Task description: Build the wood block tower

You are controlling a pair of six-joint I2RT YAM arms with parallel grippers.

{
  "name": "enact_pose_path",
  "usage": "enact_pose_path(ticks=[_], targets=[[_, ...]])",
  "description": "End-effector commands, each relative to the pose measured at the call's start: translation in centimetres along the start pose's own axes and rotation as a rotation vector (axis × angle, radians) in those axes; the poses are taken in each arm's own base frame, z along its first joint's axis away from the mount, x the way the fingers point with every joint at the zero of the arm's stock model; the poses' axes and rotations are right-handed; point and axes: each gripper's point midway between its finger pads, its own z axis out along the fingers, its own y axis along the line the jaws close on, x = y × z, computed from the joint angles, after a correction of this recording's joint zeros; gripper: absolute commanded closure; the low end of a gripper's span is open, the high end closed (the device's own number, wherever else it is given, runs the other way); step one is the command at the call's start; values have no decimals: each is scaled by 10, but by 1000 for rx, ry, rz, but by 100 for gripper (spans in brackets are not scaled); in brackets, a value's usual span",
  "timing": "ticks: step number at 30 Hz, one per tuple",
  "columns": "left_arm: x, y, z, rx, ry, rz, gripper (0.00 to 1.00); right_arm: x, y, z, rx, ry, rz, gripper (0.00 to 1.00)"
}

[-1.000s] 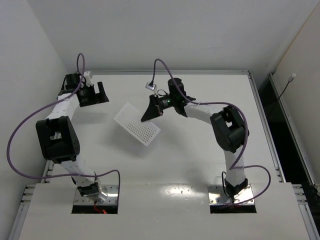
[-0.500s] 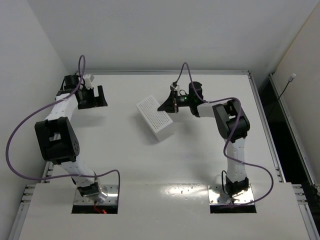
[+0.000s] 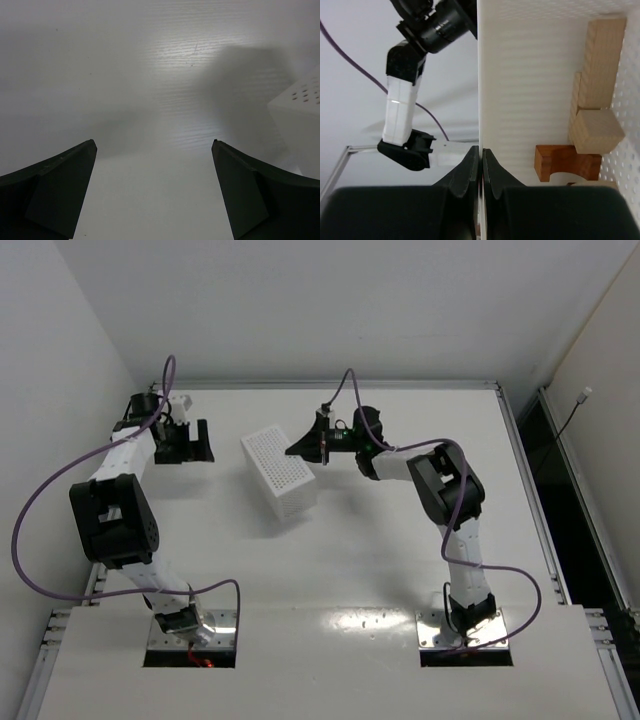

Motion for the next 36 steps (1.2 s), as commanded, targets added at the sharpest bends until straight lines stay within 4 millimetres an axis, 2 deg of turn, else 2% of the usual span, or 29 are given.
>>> enact_pose_path(ticks=[1, 2, 3, 4, 6, 8, 9, 14, 18, 19, 20, 21, 23, 24, 27, 30, 33, 35, 36], targets=[[-7, 4, -12, -12, -20, 29, 0, -19, 27, -7, -103, -66, -38, 100], [-7, 6, -12, -23, -18, 28, 0, -18, 24, -8, -98, -66, -17, 100], [-7, 6, -12, -23, -18, 28, 0, -23, 10, -11, -73, -79, 26, 100], [-3, 6, -10, -22, -10, 26, 0, -21, 9, -13, -76, -78, 45, 100], [-3, 6, -10, -22, -10, 35, 0, -14, -20, -17, -19, -75, 153, 100], [0, 5, -11, -20, 0, 31, 0, -8, -14, -16, -54, -73, 162, 100], [0, 7, -11, -29, 2, 31, 0, -2, -19, -13, -41, -63, 197, 100], [7, 9, -5, -24, 32, 40, 0, -1, 33, -3, -133, -62, 177, 100], [11, 7, -4, -12, 41, 36, 0, -9, 67, -5, -221, -115, 154, 100], [15, 7, -3, -10, 49, 42, 0, -4, 70, -10, -258, -117, 122, 100], [17, 8, 0, -9, 58, 40, 0, 7, 51, 0, -228, -93, 193, 100], [23, 7, 1, -6, 75, 34, 0, 8, 23, -2, -197, -112, 261, 100], [22, 5, 1, 6, 73, 33, 0, 7, 24, -5, -212, -129, 270, 100], [22, 5, 1, 6, 73, 33, 0, -4, 46, -13, -243, -146, 230, 100], [26, 8, -4, -14, 87, 52, 0, -26, 89, -25, -289, -177, 168, 100], [35, 8, -1, -10, 107, 45, 0, -21, 94, -23, -284, -166, 202, 100], [34, 4, -1, 11, 103, 44, 0, -18, 78, -15, -227, -153, 301, 100], [37, 6, -2, -2, 115, 51, 0, -24, 88, -11, -239, -147, 304, 100], [39, 6, -2, 1, 125, 59, 0, -29, 87, -15, -234, -160, 314, 100]])
